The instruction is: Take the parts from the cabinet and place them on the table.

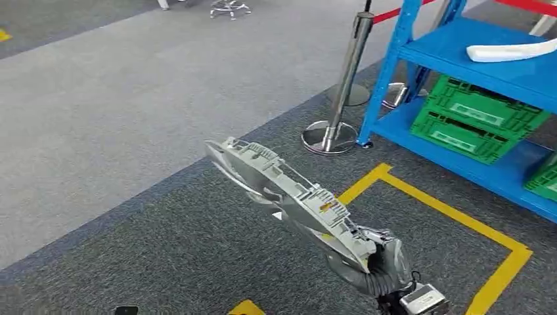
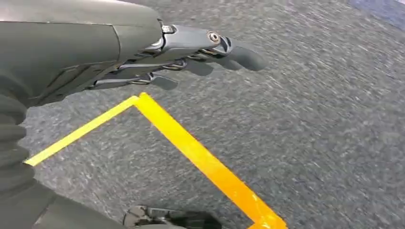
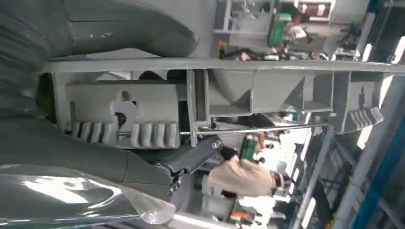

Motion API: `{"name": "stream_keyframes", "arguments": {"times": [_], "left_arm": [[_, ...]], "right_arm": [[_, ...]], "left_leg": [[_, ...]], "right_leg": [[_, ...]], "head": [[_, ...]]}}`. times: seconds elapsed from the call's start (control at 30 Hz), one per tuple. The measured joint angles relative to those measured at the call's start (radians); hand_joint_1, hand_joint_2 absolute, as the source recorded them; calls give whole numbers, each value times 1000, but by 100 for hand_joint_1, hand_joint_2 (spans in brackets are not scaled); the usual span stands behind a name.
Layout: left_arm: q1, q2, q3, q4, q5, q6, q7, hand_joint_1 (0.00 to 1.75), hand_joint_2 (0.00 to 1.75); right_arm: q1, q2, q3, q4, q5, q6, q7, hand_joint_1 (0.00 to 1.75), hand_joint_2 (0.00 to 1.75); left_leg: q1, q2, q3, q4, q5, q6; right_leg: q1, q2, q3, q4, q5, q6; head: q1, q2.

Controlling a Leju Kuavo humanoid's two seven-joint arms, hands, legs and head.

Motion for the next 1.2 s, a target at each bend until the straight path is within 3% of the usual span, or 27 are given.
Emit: {"name": "stream_keyframes", "arguments": {"times": [0.03,0.1,0.13,0.17,0.3,0.33,0.37,0.4,0.47,0.5,0.53,0.57,0.6,0.63,0.67,0.73,0.8,0.83,0.87,0.9,0.97,1.0,1.03,1.07,1.13,1.17,1.2], "left_arm": [[3,-2,-7,1,-8,0,12,0,175],[8,-6,-21,3,-23,2,31,0,175],[8,-8,-30,3,-29,2,32,0,175],[4,-10,-36,3,-30,3,28,0,175],[6,-13,-60,4,-31,18,0,0,175],[8,-15,-64,4,-31,19,-2,0,175],[7,-18,-67,4,-31,23,-6,0,175],[3,-18,-69,5,-28,28,-12,0,175],[0,-19,-73,6,-20,35,-21,0,175],[1,-20,-73,6,-18,35,-22,0,175],[2,-21,-74,6,-16,35,-24,0,175],[3,-23,-74,7,-12,35,-25,0,175],[2,-24,-74,7,-6,35,-27,0,175],[2,-25,-74,7,-4,35,-29,0,175],[2,-26,-74,7,-4,35,-31,0,175],[2,-26,-75,8,-5,29,-35,0,175],[9,-26,-79,10,-3,26,-36,0,175],[10,-22,-80,12,-2,22,-36,0,175],[12,-24,-81,12,2,18,-36,0,175],[10,-24,-81,13,5,15,-36,0,175],[8,-24,-82,14,10,13,-36,0,175],[9,-24,-82,15,13,11,-36,0,175],[11,-24,-82,15,14,10,-36,0,175],[12,-24,-82,17,14,7,-36,0,175],[11,-21,-82,18,10,-9,-33,0,175],[9,-21,-86,18,3,-22,-25,0,175],[4,-21,-90,18,1,-31,-17,0,175]], "right_arm": [[1,-1,2,5,3,-3,0,175,175],[2,-3,5,10,11,-10,0,175,175],[2,-5,7,10,12,-10,0,175,175],[4,-5,7,10,11,-12,0,175,175],[8,-10,7,7,11,-21,-2,175,175],[7,-11,7,3,13,-22,-2,175,175],[6,-13,8,1,19,-23,-3,175,175],[6,-14,9,-1,24,-24,-6,175,175],[8,-18,13,-1,41,-28,-6,175,175],[12,-19,15,-1,46,-30,-5,175,175],[15,-21,17,-2,48,-33,-4,175,175],[16,-23,20,-1,51,-36,-4,175,175],[15,-23,23,-1,52,-39,-4,175,175],[15,-24,26,-2,52,-41,-4,175,175],[14,-25,27,-1,52,-42,-4,175,175],[16,-27,31,-3,50,-42,-5,175,175],[12,-29,42,-3,52,-44,-4,175,175],[10,-29,50,-4,52,-44,-4,175,175],[8,-29,55,-4,51,-45,-4,175,175],[6,-29,61,-5,49,-49,-3,175,175],[5,-31,69,-6,47,-58,-2,175,175],[5,-31,73,-6,47,-59,-2,175,175],[5,-31,77,-6,46,-60,-2,175,175],[2,-32,80,-6,46,-61,-2,175,175],[-3,-32,89,-9,47,-61,-2,175,175],[-7,-32,94,-12,51,-61,-2,175,175],[-11,-33,99,-15,57,-62,-2,175,175]], "left_leg": [[2,2,12,-25,26,0],[1,19,88,-177,112,6],[-3,59,132,-264,144,12],[-19,98,145,-283,124,16],[-20,55,137,-300,127,42],[-13,44,145,-310,133,50],[-12,36,146,-313,135,54],[-12,25,143,-312,136,64],[-15,-2,142,-312,136,67],[-16,-17,143,-311,136,67],[-16,-31,144,-310,136,67],[-16,-46,144,-308,136,67],[-16,-60,145,-306,136,67],[-15,-73,146,-304,134,64],[-18,-84,142,-300,134,60],[-13,-105,128,-294,139,47],[-7,-127,124,-298,147,34],[-7,-113,120,-289,137,31],[-13,-59,110,-263,119,23],[-10,-28,82,-204,84,15],[-2,-5,9,-48,15,6],[1,-2,-13,1,5,2],[5,-1,-13,0,17,0],[8,2,10,-44,50,-1],[9,31,104,-219,136,1],[3,80,134,-280,136,3],[-9,83,138,-296,130,13]], "right_leg": [[0,-13,1,0,-2,1],[0,-35,7,0,-7,4],[1,-44,12,0,-11,9],[8,-55,12,0,-15,17],[11,-102,24,-6,-20,36],[6,-75,18,1,-35,41],[5,-17,5,33,-59,41],[5,16,-30,105,-97,40],[6,36,-115,271,-159,39],[7,36,-139,308,-159,39],[8,37,-140,293,-133,37],[8,39,-121,241,-91,35],[8,46,-84,153,-37,33],[5,75,-45,63,10,30],[1,131,-30,30,-2,29],[3,121,-16,13,-1,27],[8,103,-16,11,4,17],[-1,85,-12,2,11,6],[0,75,-8,-1,11,5],[1,59,-7,0,9,-2],[4,26,-6,0,7,-4],[4,12,-6,0,5,-5],[4,-2,-5,0,4,-4],[4,-15,-3,0,2,-4],[3,-39,6,0,-4,3],[5,-48,9,-1,-8,8],[13,-57,8,3,-13,17]], "head": [[0,0],[0,0],[0,0],[0,0],[1,0],[3,0],[5,0],[8,0],[10,0],[9,0],[10,0],[10,0],[10,0],[10,0],[9,0],[9,0],[8,0],[9,0],[3,0],[-5,0],[-3,0],[-4,0],[-4,0],[-4,0],[-4,0],[-4,0],[-5,0]]}}
